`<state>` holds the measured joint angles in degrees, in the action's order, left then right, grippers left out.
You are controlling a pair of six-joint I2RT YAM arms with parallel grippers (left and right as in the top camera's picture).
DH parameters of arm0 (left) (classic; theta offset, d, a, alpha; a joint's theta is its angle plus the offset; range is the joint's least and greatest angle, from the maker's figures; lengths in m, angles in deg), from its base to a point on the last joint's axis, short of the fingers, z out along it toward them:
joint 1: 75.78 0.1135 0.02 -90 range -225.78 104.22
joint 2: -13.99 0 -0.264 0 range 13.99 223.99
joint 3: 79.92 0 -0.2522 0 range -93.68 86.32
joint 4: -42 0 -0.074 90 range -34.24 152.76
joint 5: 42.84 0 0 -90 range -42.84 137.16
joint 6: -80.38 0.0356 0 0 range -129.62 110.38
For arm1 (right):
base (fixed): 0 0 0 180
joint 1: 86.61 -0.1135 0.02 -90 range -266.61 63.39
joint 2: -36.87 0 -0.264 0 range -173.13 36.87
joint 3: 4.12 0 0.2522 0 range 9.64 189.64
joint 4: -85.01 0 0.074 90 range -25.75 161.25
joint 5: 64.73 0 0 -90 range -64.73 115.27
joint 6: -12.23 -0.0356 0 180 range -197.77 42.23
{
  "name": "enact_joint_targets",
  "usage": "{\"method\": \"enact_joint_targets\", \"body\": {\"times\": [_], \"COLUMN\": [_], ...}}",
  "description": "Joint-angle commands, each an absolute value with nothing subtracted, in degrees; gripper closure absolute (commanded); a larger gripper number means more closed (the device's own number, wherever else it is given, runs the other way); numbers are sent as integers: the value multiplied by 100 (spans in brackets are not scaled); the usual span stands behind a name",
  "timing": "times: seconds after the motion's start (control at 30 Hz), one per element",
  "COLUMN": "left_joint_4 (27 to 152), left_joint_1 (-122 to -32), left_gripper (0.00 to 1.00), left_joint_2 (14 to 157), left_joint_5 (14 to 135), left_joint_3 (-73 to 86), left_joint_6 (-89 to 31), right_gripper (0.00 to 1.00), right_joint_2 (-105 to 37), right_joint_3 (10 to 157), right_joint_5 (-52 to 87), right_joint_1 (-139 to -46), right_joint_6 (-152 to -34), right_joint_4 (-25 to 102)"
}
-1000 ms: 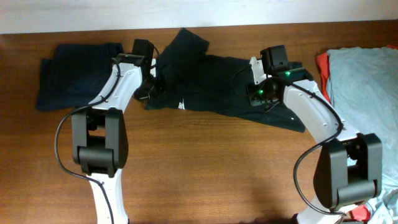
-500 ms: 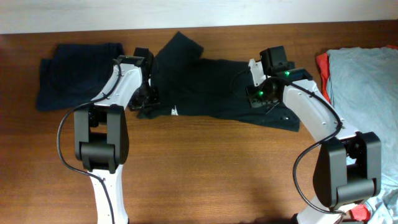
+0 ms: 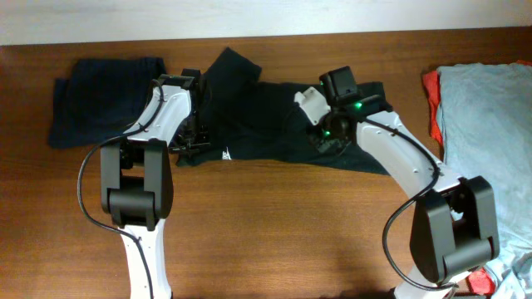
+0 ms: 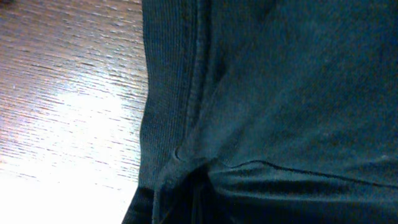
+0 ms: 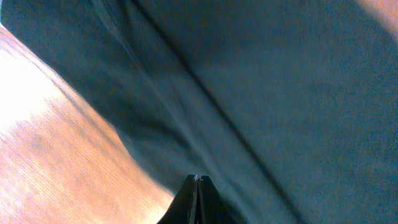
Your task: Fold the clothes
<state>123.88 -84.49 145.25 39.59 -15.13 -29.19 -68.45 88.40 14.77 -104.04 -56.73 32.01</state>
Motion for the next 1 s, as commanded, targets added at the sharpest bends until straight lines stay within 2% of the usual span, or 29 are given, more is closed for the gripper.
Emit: {"method": "enact_joint_targets", "body": {"times": [0.0, 0.4, 0.63, 0.97], "left_joint_4": [12215, 11877, 11879, 11785], "left_joint_1": [-8425, -8425, -8425, -8425], "left_gripper": [100, 100, 96, 96], "left_joint_2": [14352, 13878, 13878, 13880], "left_joint_5": [3836, 4333, 4328, 4330], "left_joint_3": [-1473, -1478, -1478, -1475], "left_joint_6": [-3107, -3103, -3103, -3105], "right_gripper": [96, 96, 96, 96], "right_joint_2": [-7002, -7848, -8351, -8685], "right_joint_3": [8904, 8904, 8904, 8904], "right_joint_5": [1383, 15, 22, 349], "right_joint_1": [-10579, -10970, -11265, -11285], "right_joint_6": [-5398, -5404, -5426, -5470], "right_joint_4": [3583, 4278, 5006, 5533]}}
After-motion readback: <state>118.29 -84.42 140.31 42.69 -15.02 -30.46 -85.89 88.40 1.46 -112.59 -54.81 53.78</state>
